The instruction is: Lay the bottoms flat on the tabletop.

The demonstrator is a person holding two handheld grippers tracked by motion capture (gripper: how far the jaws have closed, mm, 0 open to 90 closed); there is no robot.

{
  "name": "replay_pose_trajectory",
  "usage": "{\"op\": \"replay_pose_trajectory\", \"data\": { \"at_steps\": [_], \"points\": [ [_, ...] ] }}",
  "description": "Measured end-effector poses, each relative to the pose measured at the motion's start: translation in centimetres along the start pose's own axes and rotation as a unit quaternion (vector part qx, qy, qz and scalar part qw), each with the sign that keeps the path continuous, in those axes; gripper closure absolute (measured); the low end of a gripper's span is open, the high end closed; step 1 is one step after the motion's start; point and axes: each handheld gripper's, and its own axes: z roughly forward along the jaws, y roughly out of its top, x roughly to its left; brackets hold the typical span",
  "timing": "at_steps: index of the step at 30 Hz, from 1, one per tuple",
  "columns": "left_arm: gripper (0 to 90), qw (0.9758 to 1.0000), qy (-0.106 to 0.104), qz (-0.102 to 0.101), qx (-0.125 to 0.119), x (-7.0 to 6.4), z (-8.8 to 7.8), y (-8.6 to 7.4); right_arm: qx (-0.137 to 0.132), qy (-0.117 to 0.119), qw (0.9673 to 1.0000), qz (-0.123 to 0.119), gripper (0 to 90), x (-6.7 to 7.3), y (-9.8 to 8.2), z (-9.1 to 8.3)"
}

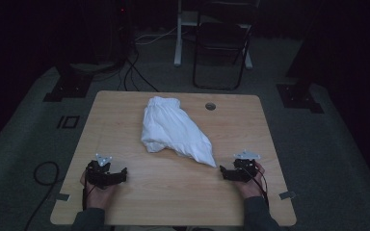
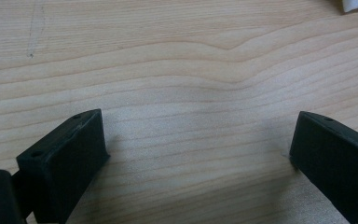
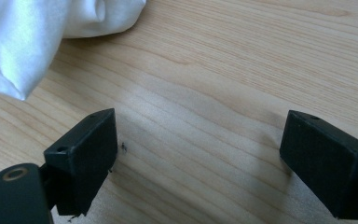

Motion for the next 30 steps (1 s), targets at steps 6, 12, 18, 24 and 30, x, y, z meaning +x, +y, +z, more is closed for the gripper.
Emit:
{"op": "replay_pose_trajectory", "data": {
  "at_steps": [6,12,18,24,30],
  "points": [
    [5.6,1.0000,-0.003,0.002,-0.003,0.0,0.0,0.0,0.000,0.001,1.0000,-0.001,11.1,0.0,0.0,0.0],
    [14.0,0.9999,-0.007,0.007,-0.013,-0.2,-0.3,-0.1,0.000,0.003,1.0000,-0.002,11.3,0.0,0.0,0.0],
    [22.9,0.9998,-0.007,0.006,-0.020,-0.5,-0.5,-0.3,-0.001,0.003,1.0000,-0.003,11.6,0.0,0.0,0.0],
    [28.1,0.9996,-0.012,0.012,-0.024,-0.7,-0.6,-0.4,-0.001,0.003,1.0000,-0.003,11.6,0.0,0.0,0.0],
    [34.0,0.9991,-0.034,0.019,-0.017,-1.3,-0.7,-0.1,-0.001,0.003,1.0000,-0.003,11.6,0.0,0.0,0.0]
  ]
}}
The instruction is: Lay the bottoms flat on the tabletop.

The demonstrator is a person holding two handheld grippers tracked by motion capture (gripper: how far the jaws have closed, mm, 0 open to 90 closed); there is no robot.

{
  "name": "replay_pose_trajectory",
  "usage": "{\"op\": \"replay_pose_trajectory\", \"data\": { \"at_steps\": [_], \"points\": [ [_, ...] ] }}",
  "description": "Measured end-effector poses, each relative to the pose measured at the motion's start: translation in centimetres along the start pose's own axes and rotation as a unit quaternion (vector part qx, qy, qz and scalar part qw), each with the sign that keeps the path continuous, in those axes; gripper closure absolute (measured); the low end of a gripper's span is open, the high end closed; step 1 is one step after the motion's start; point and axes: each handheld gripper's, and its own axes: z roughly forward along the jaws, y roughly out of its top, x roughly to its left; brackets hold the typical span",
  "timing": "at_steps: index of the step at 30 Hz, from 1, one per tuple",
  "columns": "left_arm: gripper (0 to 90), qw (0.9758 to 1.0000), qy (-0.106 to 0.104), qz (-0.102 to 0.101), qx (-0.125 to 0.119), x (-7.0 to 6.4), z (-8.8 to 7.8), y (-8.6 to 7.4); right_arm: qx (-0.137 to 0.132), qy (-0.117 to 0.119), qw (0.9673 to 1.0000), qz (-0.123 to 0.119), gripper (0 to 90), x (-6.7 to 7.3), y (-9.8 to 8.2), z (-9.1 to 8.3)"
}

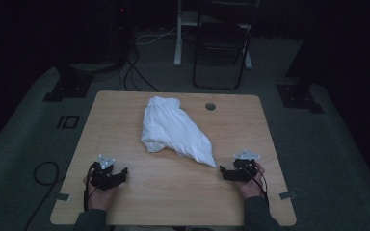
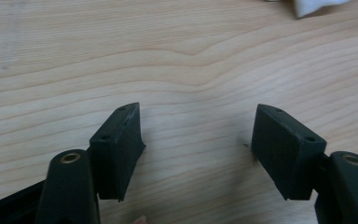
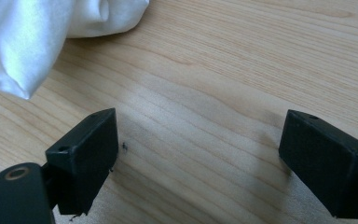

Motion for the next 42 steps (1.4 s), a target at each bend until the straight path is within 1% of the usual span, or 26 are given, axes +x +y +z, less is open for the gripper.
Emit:
{"op": "replay_pose_trajectory", "data": {
  "at_steps": [2,6,9,12,15,18,21,23,25,26,28,32,36,39,41,42],
  "points": [
    [34.1,0.9999,0.000,0.014,0.003,-0.4,0.0,0.2,0.000,0.000,1.0000,0.000,11.6,0.0,0.0,0.0],
    [34.0,0.9996,-0.009,0.026,-0.010,-1.2,-0.1,0.9,0.000,0.000,1.0000,0.000,11.6,0.0,0.0,0.0],
    [34.0,0.9988,-0.024,0.039,-0.020,-2.0,-0.2,1.8,0.000,0.000,1.0000,0.000,11.6,0.0,0.0,0.0],
    [33.9,0.9975,-0.039,0.053,-0.028,-3.1,0.1,2.6,0.000,0.000,1.0000,0.000,11.6,0.0,0.0,0.0],
    [33.9,0.9956,-0.054,0.069,-0.032,-4.5,0.4,3.5,0.000,0.000,1.0000,0.000,11.6,0.0,0.0,0.0],
    [34.0,0.9940,-0.067,0.079,-0.036,-5.7,0.7,4.2,0.000,0.000,1.0000,0.000,11.6,0.0,0.0,0.0],
    [34.1,0.9918,-0.077,0.093,-0.039,-7.0,1.0,4.9,0.000,0.000,1.0000,0.000,11.6,0.0,0.0,0.0],
    [34.4,0.9897,-0.088,0.105,-0.041,-7.9,1.3,5.4,0.000,0.000,1.0000,0.000,11.6,0.0,0.0,0.0],
    [38.5,0.9873,-0.100,0.115,-0.042,-8.6,1.5,5.8,0.000,0.000,1.0000,0.000,11.6,0.0,0.0,0.0],
    [39.1,0.9865,-0.104,0.119,-0.043,-8.9,1.7,6.0,0.000,0.000,1.0000,0.000,11.6,0.0,0.0,0.0],
    [39.6,0.9853,-0.112,0.122,-0.044,-9.6,1.9,6.3,0.000,0.000,1.0000,0.000,11.6,0.0,0.0,0.0],
    [39.5,0.9831,-0.118,0.132,-0.047,-10.7,2.3,6.9,0.000,0.000,1.0000,0.000,11.6,0.0,0.0,0.0],
    [38.5,0.9813,-0.118,0.144,-0.050,-11.9,2.7,7.4,0.000,0.000,1.0000,0.000,11.6,0.0,0.0,0.0],
    [37.1,0.9808,-0.117,0.145,-0.057,-12.7,2.9,7.9,0.000,0.000,1.0000,0.000,11.6,0.0,0.0,0.0],
    [36.2,0.9806,-0.122,0.140,-0.063,-13.2,3.0,8.2,0.000,0.000,1.0000,0.000,11.6,0.0,0.0,0.0],
    [35.3,0.9800,-0.124,0.141,-0.066,-13.5,3.1,8.4,0.000,0.000,1.0000,0.000,11.6,0.0,0.0,0.0]
  ]
}}
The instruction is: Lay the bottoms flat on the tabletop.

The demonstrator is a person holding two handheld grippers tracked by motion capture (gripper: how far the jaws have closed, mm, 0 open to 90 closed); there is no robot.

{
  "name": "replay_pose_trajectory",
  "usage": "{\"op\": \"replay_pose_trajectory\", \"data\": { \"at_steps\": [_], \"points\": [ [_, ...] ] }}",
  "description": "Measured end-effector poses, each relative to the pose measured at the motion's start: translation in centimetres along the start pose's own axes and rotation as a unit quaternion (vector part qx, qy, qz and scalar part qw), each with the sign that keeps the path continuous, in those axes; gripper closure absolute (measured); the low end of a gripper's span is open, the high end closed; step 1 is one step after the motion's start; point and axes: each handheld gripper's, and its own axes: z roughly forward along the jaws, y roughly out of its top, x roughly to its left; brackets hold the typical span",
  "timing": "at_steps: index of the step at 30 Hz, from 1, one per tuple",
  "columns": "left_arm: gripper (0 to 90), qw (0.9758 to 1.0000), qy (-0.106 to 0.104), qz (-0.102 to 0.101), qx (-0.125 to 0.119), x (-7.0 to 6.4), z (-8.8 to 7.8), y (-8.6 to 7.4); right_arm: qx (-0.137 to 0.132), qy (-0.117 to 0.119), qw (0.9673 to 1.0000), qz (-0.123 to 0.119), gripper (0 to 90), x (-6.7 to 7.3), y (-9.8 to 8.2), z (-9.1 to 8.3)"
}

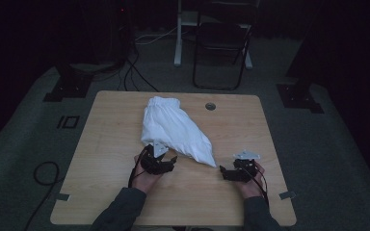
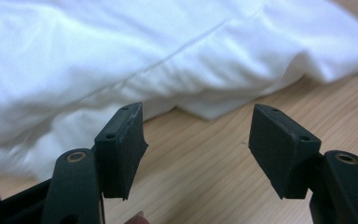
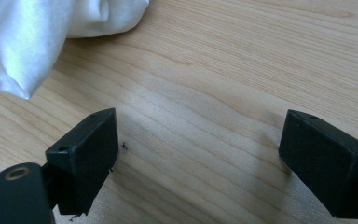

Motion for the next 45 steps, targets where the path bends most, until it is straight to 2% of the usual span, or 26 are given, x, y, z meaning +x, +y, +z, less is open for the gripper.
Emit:
{"op": "replay_pose_trajectory", "data": {
  "at_steps": [4,7,11,16,20,22,27,29,32,35,37,41,45],
  "points": [
    [33.8,0.9999,-0.003,0.013,-0.002,-0.9,0.7,0.7,0.000,0.000,1.0000,0.000,11.6,0.0,0.0,0.0],
    [30.8,0.9998,0.010,0.013,-0.010,-1.5,1.1,1.2,0.000,0.000,1.0000,0.000,11.6,0.0,0.0,0.0],
    [27.5,0.9993,0.027,-0.005,-0.024,-2.1,1.9,1.7,0.000,0.000,1.0000,0.000,11.6,0.0,0.0,0.0],
    [19.3,0.9985,0.048,-0.009,-0.024,-3.0,3.4,2.1,0.000,0.000,1.0000,0.000,11.6,0.0,0.0,0.0],
    [19.6,0.9976,0.064,-0.014,-0.020,-3.0,4.3,2.3,0.000,0.000,1.0000,0.000,11.6,0.0,0.0,0.0],
    [29.7,0.9965,0.083,-0.010,-0.008,-2.8,4.7,2.4,0.000,0.000,1.0000,0.000,11.6,0.0,0.0,0.0],
    [74.0,0.9962,0.085,-0.017,0.004,-1.4,4.2,2.5,0.000,0.000,1.0000,0.000,11.6,0.0,0.0,0.0],
    [83.6,0.9960,0.087,-0.018,-0.002,-1.0,3.7,2.6,0.000,0.000,1.0000,0.000,11.6,0.0,0.0,0.0],
    [86.5,0.9953,0.095,-0.013,-0.014,-0.2,2.4,2.8,0.000,0.000,1.0000,0.001,11.6,0.0,0.0,0.0],
    [86.5,0.9936,0.107,-0.020,-0.029,0.9,0.9,2.7,0.000,0.000,1.0000,0.000,11.6,0.0,0.0,0.0],
    [86.5,0.9921,0.116,-0.032,-0.035,1.9,-0.1,2.5,0.000,0.000,1.0000,0.000,11.6,0.0,0.0,0.0],
    [87.2,0.9883,0.140,-0.047,-0.040,4.1,-1.8,1.7,0.000,0.000,1.0000,0.000,11.6,0.0,0.0,0.0],
    [87.9,0.9824,0.170,-0.065,-0.041,6.6,-3.6,0.6,0.000,0.000,1.0000,0.000,11.6,0.0,0.0,0.0]
  ]
}}
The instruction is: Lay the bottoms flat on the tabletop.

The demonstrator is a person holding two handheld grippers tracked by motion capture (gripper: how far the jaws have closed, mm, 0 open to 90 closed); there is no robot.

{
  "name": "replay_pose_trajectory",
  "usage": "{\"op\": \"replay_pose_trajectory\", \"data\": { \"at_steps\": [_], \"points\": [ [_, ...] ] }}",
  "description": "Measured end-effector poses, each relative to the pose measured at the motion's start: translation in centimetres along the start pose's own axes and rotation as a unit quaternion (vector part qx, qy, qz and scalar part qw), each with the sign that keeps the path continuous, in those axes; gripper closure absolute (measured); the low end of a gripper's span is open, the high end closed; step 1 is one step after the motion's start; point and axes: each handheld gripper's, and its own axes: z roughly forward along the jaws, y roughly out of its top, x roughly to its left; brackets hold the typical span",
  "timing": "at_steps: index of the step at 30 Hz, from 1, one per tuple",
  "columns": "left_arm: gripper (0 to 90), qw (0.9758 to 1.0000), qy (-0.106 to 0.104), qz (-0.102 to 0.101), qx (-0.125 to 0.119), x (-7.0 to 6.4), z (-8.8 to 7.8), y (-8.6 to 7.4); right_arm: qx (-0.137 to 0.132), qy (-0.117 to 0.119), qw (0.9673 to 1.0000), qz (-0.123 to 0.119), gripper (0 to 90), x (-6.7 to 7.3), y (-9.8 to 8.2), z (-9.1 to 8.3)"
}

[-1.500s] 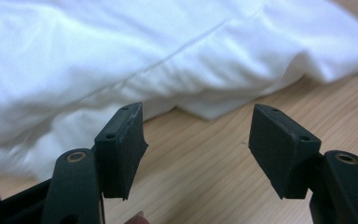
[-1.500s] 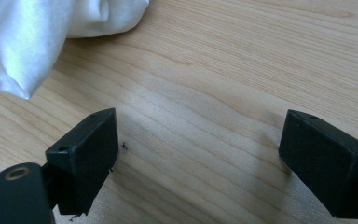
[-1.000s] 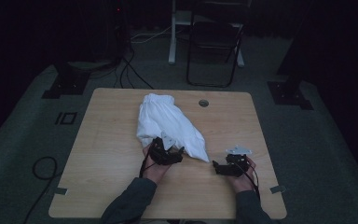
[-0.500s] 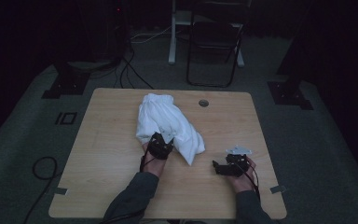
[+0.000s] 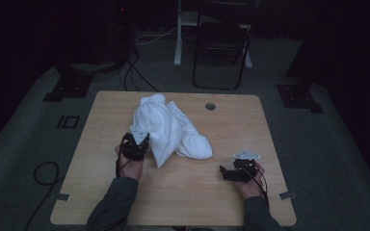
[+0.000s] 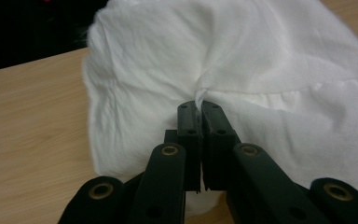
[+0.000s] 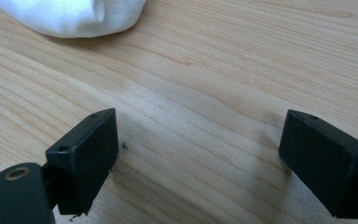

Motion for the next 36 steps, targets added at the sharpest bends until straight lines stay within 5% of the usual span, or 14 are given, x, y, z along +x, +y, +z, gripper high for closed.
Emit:
{"op": "replay_pose_trajectory", "data": {
  "at_steps": [5,7,12,21,26,36],
  "points": [
    [87.6,0.9968,0.060,-0.051,0.014,4.9,-1.0,-1.5,0.000,0.000,1.0000,0.000,11.6,0.0,0.0,0.0],
    [77.5,0.9937,0.077,-0.078,0.023,6.5,-1.5,-2.4,0.000,0.000,1.0000,0.000,11.6,0.0,0.0,0.0],
    [64.4,0.9912,0.088,-0.093,0.033,8.5,-2.7,-5.0,0.000,0.000,1.0000,-0.001,11.6,0.0,0.0,0.0],
    [58.6,0.9916,0.074,-0.089,0.057,8.3,-3.7,-8.7,0.000,-0.002,1.0000,0.001,12.5,0.2,0.1,0.1],
    [57.1,0.9928,0.058,-0.075,0.072,7.6,-3.6,-9.9,-0.012,0.010,0.9998,-0.010,24.9,1.1,0.2,0.1],
    [53.7,0.9943,0.046,-0.055,0.080,6.1,-3.0,-10.6,-0.045,0.029,0.9982,-0.028,21.4,3.8,5.0,1.5]
  ]
}}
